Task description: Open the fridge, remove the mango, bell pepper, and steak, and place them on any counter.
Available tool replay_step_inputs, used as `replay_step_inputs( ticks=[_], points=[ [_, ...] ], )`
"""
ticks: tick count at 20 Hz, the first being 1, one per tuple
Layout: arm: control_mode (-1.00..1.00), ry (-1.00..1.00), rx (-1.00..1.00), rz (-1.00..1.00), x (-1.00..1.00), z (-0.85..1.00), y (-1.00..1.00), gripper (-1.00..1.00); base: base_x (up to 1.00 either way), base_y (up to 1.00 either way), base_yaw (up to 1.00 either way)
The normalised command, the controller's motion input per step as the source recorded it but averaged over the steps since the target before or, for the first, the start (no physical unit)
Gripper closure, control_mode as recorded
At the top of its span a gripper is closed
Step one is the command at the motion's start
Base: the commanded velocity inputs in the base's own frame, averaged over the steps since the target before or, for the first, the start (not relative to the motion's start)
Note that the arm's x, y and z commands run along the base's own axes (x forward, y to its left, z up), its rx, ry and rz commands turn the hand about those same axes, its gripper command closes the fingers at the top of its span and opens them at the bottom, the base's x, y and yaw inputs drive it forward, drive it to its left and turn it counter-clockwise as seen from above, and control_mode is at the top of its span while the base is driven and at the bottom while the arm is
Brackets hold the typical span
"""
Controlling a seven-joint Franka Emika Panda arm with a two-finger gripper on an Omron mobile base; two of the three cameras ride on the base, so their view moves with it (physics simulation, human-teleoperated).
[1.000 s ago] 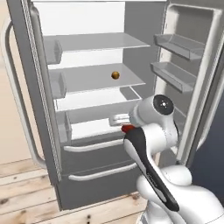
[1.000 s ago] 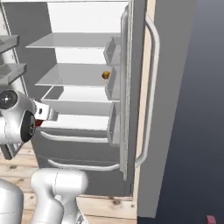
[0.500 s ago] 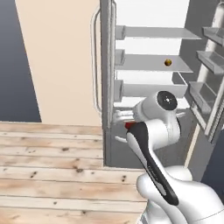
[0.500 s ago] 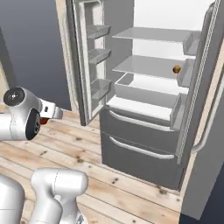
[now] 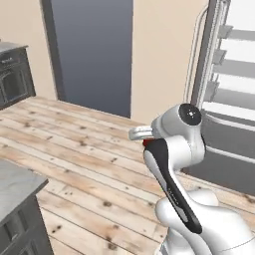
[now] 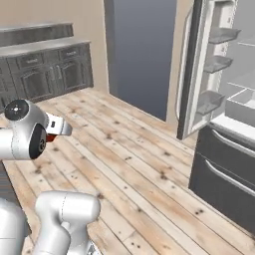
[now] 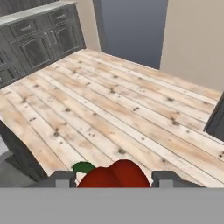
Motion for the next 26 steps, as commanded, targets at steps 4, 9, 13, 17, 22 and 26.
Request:
replay_step_inputs(
  ticks=[4,9,13,17,22,26],
  points=[
    [1.0,0.0,0.0,0.0,0.0,0.0,0.0,1.0,-0.55,0.58,0.64],
    [1.0,0.0,0.0,0.0,0.0,0.0,0.0,1.0,-0.18,0.69,0.59],
    [1.0,0.0,0.0,0.0,0.0,0.0,0.0,1.0,0.23,0.74,0.45],
    [1.0,0.0,0.0,0.0,0.0,0.0,0.0,1.0,0.64,0.66,0.33],
    [1.0,0.0,0.0,0.0,0.0,0.0,0.0,1.0,0.95,0.39,0.24],
    [-1.0,0.05,0.0,0.05,0.16,-0.05,0.08,1.0,0.64,0.17,0.15]
  ],
)
